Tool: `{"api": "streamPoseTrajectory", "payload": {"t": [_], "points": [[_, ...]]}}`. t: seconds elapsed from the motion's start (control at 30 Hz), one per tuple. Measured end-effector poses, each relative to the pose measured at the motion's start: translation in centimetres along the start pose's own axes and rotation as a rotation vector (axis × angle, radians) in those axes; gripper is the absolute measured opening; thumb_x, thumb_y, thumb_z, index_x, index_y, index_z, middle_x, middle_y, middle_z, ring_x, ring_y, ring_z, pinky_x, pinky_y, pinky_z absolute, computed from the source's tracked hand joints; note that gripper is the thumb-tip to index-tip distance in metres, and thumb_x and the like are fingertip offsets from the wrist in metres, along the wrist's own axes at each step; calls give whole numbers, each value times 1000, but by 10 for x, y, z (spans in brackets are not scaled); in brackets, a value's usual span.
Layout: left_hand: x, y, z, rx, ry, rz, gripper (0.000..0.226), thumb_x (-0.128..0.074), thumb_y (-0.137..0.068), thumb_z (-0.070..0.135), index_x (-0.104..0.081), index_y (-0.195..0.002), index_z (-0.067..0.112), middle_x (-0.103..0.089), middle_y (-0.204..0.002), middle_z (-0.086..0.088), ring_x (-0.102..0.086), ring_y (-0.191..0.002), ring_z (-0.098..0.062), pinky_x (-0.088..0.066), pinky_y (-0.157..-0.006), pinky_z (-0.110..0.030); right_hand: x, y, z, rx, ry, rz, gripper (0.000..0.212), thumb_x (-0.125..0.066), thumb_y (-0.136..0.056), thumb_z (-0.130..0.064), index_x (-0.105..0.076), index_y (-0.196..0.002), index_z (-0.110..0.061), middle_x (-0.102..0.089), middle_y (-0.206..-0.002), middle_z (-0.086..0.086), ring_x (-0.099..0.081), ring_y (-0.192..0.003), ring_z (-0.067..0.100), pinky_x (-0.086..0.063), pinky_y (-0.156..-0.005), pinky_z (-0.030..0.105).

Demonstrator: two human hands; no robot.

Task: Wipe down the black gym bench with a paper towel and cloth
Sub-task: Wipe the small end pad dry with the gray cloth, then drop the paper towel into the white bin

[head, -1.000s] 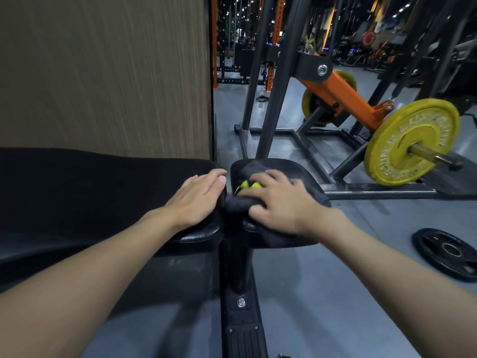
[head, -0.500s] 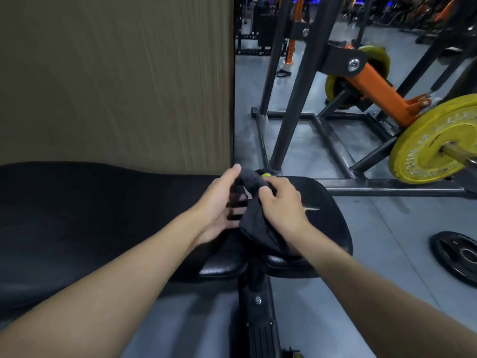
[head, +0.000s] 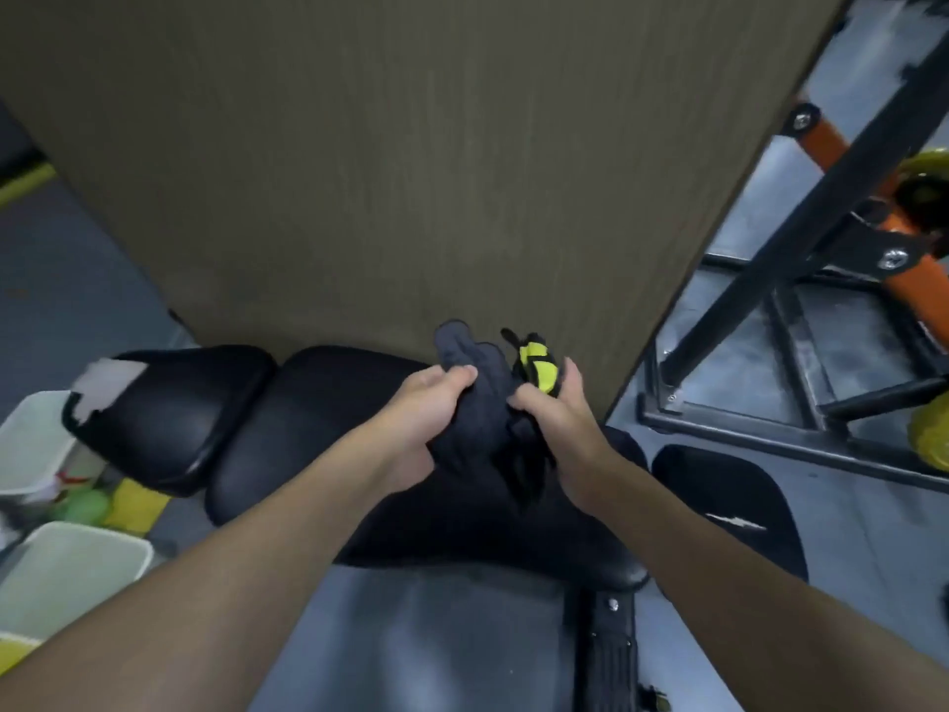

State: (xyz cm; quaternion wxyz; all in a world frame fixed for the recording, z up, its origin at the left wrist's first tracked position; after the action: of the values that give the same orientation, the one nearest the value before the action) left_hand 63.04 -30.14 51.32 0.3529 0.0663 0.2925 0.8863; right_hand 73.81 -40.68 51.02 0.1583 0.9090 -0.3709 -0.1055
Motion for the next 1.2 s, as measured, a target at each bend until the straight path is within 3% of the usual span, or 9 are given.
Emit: {"api": "streamPoseTrajectory", "payload": {"t": [0.1,0.2,0.4,0.5,0.6,0.77,0.9,1.1,1.2], "points": [[78,-7,26,-52,52,36,23,-52,-99,28,-67,-111,16,-73,-107,-8,-69,-101,-25,-54,-91,-40,-64,-18,1,-216,-71,115,25,-56,-64,-13,-47,-87,-15,-45,-69,6,-45,-71,23,-37,-64,33],[166,-21,36,-60,11,121,20,-49,-99,25,-65,-109,18,-73,-103,-7,-69,-98,-25,-55,-90,-44,-141,-35,9,-353,-158,131,8,-50,-86,-11,-58,-84,-12,-60,-58,6,-58,-53,23,-46,-59,29],[301,-57,35,-93,-242,173,40,-48,-91,26,-51,-129,16,-62,-125,-7,-58,-114,-25,-47,-101,-47,-314,-82,40,-463,-189,-103,35,-47,-100,-34,-67,-119,-11,-75,-102,13,-70,-95,28,-55,-74,37],[326,-71,28,-56,-176,54,28,-45,-89,14,-59,-112,20,-69,-108,-2,-65,-103,-17,-51,-92,-34,-385,-107,58,-442,-110,-216,49,-66,-89,-50,-61,-127,-19,-72,-115,14,-70,-104,27,-57,-85,42],[369,-84,24,-13,-41,63,37,-38,-90,-5,-70,-96,12,-73,-89,-11,-70,-87,-20,-54,-74,-29,-422,-134,76,-424,-68,-129,56,-84,-78,-32,-62,-121,-3,-73,-100,22,-73,-91,35,-60,-81,50],[449,-126,23,35,112,208,24,-52,-98,6,-62,-119,11,-71,-110,-8,-67,-102,-20,-56,-84,-31,-469,-188,108,-454,-52,-36,25,-66,-90,-4,-65,-114,0,-72,-98,26,-71,-91,41,-57,-81,59],[529,-172,26,-73,-202,512,30,-50,-94,-1,-61,-121,7,-63,-107,-3,-58,-92,-14,-46,-74,-12,-511,-229,133,-471,-35,-12,18,-56,-93,-6,-63,-110,-7,-71,-105,23,-69,-95,41,-55,-84,61],[633,-222,0,-34,-766,707,45,-64,-84,16,-59,-129,12,-54,-126,-20,-53,-114,-38,-43,-100,-44,-551,-264,178,-490,243,-29,43,-53,-98,-23,-40,-139,-21,-60,-127,10,-60,-111,35,-49,-98,57],[657,-245,-16,45,-833,692,59,-63,-85,34,-48,-140,17,-45,-137,-19,-48,-121,-41,-42,-102,-51,-555,-267,182,-486,303,-51,40,-65,-89,-15,-42,-121,-21,-62,-111,6,-61,-100,30,-52,-93,54]]}}
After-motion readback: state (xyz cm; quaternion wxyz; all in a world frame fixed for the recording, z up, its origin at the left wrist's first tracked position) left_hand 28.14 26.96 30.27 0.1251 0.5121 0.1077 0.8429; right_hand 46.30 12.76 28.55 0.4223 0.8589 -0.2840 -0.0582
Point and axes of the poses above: each hand's wrist, its own y-axis away from the middle knuckle, its own x-axis out of the back of the hand, z = x × y, the point moved 7 cm from there along -y, towards the middle knuckle
